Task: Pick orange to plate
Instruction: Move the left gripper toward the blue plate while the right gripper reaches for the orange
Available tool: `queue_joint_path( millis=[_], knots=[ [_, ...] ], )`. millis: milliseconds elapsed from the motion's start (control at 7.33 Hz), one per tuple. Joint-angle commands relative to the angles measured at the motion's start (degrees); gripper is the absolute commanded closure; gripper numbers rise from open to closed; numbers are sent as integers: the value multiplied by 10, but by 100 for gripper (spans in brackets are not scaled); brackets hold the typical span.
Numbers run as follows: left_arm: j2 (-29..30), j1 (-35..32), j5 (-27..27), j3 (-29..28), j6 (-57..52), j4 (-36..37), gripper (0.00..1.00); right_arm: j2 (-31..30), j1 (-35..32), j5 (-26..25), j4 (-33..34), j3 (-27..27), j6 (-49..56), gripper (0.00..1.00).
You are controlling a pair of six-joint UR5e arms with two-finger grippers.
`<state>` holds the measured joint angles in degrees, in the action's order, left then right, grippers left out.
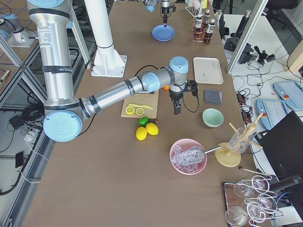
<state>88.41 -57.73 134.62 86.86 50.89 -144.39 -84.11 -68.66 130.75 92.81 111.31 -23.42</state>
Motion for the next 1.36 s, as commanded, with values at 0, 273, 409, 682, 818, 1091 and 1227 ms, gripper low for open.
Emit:
queue_joint_path(
  millis=[0,273,409,682,818,1091,1227],
  knots=[
    [42,7,2,43,130,32,100,53,68,-5,0,9,-113,0],
    [81,55,-57,146,183,195,100,85,135,-36,0,18,-175,0],
    [117,92,-87,171,216,248,100,102,174,-56,0,18,-211,0],
    [189,176,-147,164,329,252,100,134,241,-99,0,12,-296,0],
    [220,224,-191,147,363,252,100,144,259,-115,0,6,-298,0],
    [280,264,-237,98,401,251,100,182,282,-124,-1,-46,-296,0],
    [290,276,-248,89,403,251,100,191,286,-136,-1,-64,-291,0]
  ],
)
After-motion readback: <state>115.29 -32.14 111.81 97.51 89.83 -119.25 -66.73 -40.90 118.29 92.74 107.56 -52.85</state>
